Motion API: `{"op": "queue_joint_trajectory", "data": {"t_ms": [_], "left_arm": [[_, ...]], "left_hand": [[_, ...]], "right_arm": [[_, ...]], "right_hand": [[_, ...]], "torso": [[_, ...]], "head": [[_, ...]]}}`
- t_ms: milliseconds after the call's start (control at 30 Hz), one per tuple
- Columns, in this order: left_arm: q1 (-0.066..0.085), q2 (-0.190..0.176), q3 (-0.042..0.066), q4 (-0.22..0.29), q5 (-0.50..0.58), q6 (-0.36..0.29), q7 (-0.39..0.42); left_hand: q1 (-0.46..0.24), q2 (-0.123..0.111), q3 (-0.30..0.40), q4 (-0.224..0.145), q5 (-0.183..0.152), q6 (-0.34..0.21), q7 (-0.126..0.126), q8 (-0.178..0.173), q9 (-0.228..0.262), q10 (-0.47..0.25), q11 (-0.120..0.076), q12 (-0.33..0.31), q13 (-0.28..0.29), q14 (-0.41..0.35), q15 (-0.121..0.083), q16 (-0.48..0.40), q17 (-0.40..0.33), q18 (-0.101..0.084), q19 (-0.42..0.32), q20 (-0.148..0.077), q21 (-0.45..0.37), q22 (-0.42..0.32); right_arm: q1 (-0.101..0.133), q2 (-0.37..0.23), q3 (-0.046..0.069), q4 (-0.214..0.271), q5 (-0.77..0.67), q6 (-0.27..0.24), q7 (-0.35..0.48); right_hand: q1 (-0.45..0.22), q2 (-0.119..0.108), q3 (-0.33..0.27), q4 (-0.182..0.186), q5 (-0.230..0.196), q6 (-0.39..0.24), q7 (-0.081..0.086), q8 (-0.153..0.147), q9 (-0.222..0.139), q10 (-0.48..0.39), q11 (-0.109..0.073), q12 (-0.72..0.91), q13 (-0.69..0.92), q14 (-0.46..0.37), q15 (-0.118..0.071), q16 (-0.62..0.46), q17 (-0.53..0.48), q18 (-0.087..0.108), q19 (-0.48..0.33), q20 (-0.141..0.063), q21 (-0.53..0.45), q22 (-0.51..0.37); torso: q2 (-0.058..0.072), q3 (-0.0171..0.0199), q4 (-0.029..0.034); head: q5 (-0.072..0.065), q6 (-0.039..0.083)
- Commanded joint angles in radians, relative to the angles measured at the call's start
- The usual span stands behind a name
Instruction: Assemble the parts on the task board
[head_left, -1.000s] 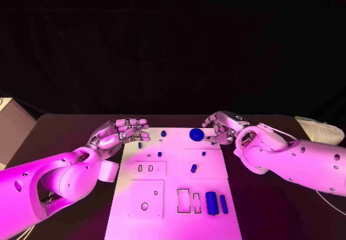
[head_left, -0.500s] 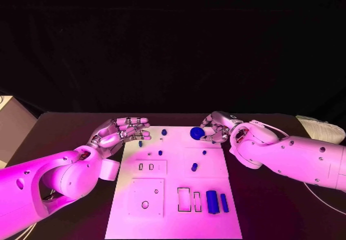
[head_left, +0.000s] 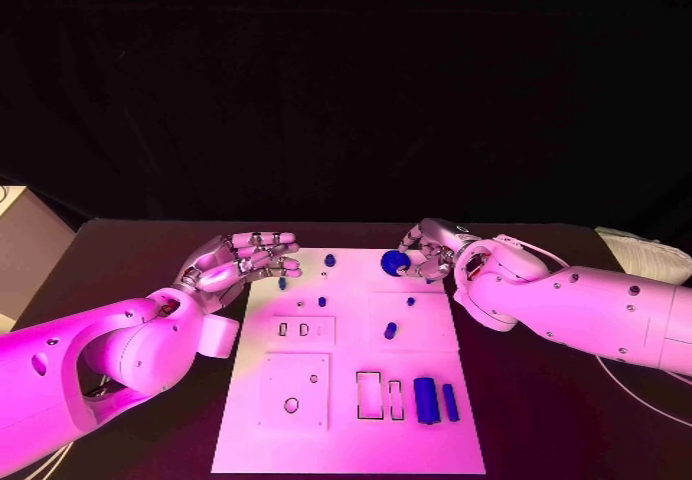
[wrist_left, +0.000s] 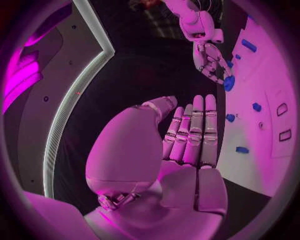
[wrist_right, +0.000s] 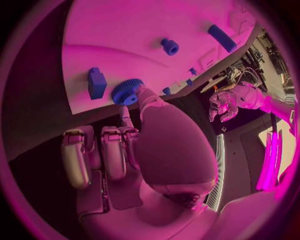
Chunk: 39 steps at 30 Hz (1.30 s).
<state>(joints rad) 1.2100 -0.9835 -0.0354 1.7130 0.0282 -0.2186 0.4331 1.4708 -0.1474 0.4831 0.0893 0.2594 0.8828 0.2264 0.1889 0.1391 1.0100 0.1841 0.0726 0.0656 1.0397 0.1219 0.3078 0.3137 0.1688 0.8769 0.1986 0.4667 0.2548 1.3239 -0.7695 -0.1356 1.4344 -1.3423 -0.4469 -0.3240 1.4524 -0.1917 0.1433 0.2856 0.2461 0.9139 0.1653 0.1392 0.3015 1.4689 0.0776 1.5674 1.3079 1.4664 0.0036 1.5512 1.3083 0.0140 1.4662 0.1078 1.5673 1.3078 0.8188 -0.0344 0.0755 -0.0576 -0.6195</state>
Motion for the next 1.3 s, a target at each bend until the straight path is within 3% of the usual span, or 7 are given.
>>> {"op": "queue_joint_trajectory", "data": {"t_ms": [33, 833, 1300], "left_arm": [[0.001, 0.001, 0.001, 0.002, -0.003, 0.020, 0.003], [0.001, 0.001, 0.001, 0.001, -0.004, 0.022, -0.001], [0.001, -0.001, 0.001, 0.002, -0.004, 0.021, -0.003]], "left_hand": [[-0.008, 0.001, 0.001, -0.007, -0.003, 0.005, 0.016, -0.003, -0.001, 0.007, -0.002, -0.005, 0.000, -0.005, -0.002, 0.004, 0.001, -0.003, -0.007, 0.000, 0.003, 0.001], [-0.008, 0.001, 0.001, -0.007, -0.003, 0.005, 0.016, -0.003, -0.001, 0.007, -0.002, -0.005, 0.000, -0.005, -0.002, 0.004, 0.001, -0.003, -0.007, 0.000, 0.003, 0.001], [-0.011, 0.001, 0.004, -0.013, -0.003, 0.005, 0.016, -0.004, -0.002, 0.007, -0.002, -0.005, 0.000, -0.006, -0.002, 0.004, 0.004, -0.004, -0.015, 0.000, 0.015, 0.009]], "right_arm": [[0.001, 0.002, 0.001, -0.001, 0.007, 0.002, -0.011], [0.005, 0.032, 0.002, -0.032, 0.005, 0.023, -0.023], [0.005, 0.040, 0.001, -0.027, 0.004, 0.045, -0.024]], "right_hand": [[-0.003, 0.006, 0.000, 0.003, 0.006, 0.005, 0.003, 0.006, 0.000, 0.102, 0.007, 0.003, 0.263, 0.094, 0.007, 0.005, 0.217, -0.014, 0.105, 0.008, 0.003, 0.263], [-0.013, 0.009, 0.001, 0.005, 0.007, 0.007, 0.003, 0.007, -0.001, 0.102, 0.007, 0.003, 0.263, 0.094, 0.008, 0.005, 0.217, -0.014, 0.105, 0.008, 0.003, 0.263], [-0.017, 0.009, 0.001, 0.004, 0.002, 0.007, 0.003, 0.007, -0.001, 0.102, 0.007, 0.003, 0.263, 0.095, 0.008, 0.006, 0.219, -0.014, 0.105, 0.008, 0.003, 0.263]], "torso": [[0.000, 0.0011, -0.0010], [0.002, 0.0019, 0.0024], [0.001, 0.0022, -0.0014]], "head": [[0.001, -0.003], [0.000, -0.007], [0.002, -0.014]]}}
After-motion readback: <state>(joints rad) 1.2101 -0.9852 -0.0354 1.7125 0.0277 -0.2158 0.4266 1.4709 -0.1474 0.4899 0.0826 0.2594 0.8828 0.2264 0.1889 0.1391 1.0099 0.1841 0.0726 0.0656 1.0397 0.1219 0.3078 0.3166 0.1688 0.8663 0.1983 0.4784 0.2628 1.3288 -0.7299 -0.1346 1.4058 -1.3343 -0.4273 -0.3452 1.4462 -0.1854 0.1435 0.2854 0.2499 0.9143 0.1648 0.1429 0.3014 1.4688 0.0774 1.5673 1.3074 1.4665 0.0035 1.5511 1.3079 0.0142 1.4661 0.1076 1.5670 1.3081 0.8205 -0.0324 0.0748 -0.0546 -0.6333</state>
